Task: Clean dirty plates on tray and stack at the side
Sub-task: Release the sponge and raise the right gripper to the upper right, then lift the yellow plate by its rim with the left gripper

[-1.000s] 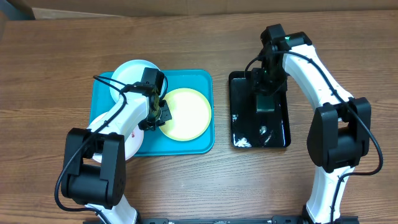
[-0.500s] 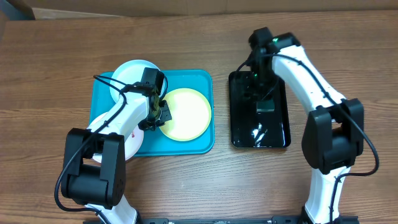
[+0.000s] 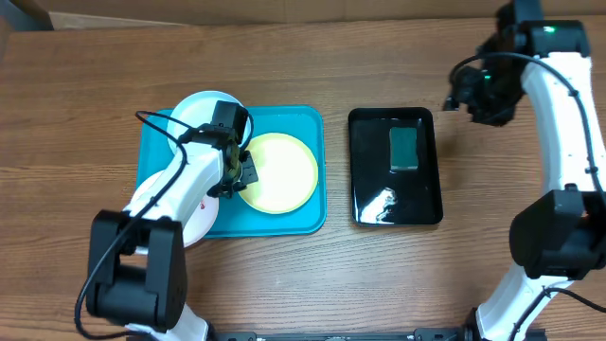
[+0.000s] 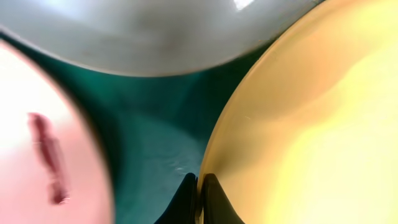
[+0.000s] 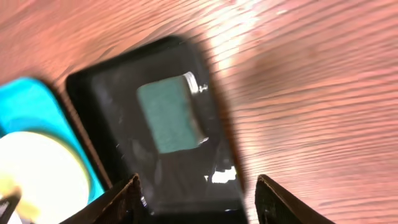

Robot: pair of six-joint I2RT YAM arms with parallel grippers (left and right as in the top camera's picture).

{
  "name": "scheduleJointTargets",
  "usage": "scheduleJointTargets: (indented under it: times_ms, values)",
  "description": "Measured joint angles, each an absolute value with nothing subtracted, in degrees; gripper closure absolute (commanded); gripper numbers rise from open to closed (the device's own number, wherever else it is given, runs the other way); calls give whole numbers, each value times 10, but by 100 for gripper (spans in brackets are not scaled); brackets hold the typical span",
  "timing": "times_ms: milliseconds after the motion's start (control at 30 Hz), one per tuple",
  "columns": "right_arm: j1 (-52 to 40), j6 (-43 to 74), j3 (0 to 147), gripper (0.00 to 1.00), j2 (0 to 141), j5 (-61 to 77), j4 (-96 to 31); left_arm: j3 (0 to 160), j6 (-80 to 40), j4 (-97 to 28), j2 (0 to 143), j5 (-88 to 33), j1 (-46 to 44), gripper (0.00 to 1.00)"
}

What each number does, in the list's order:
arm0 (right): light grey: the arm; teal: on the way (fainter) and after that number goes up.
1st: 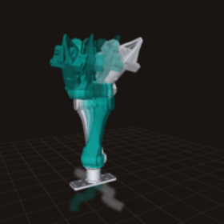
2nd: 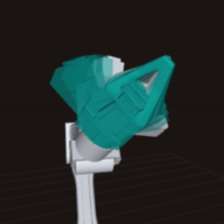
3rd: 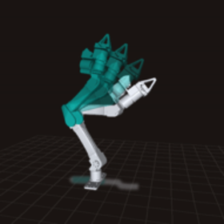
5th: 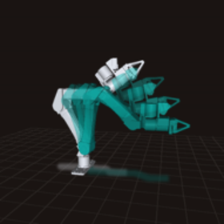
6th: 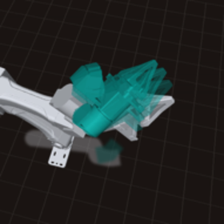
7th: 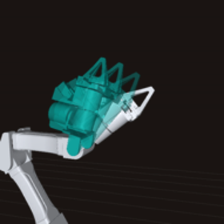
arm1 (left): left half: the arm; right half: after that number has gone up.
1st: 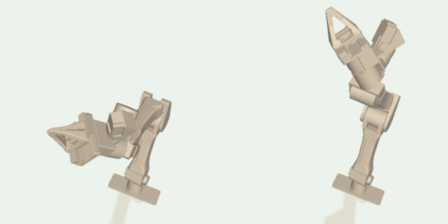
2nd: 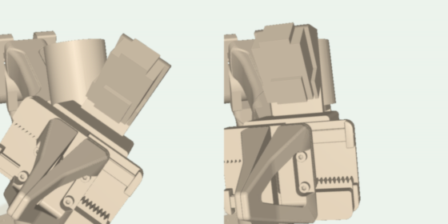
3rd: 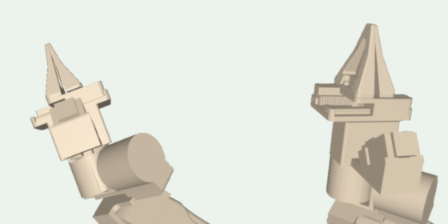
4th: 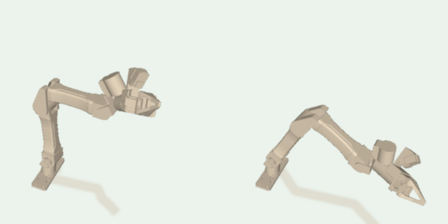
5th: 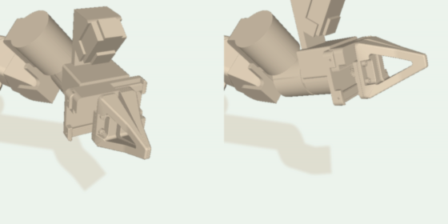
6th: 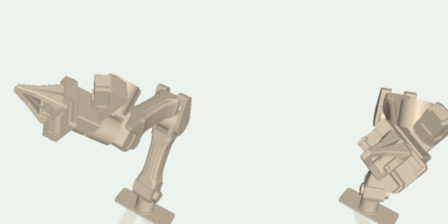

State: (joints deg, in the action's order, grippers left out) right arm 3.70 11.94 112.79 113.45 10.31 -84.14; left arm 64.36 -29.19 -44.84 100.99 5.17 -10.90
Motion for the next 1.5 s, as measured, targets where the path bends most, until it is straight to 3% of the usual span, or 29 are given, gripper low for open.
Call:
scheduleJointTargets:
  times_ms: [100,200,300,700,1133,1500]
  values:
    - [67,118,1128,29,1134,100,-842,644,-288,-451,992,71,-109,96]
    - [89,116,1128,9,1134,98,-841,644,-285,-451,981,83,-109,96]
    - [102,117,1128,3,1134,96,-839,644,-284,-450,980,90,-109,96]
    - [109,119,1128,0,1134,96,-834,658,-276,-465,980,91,-109,96]
    - [109,120,1128,0,1134,96,-834,736,-222,-483,980,-33,-33,96]
    - [160,120,1128,0,1134,97,-772,831,-206,-511,980,-74,-41,96]
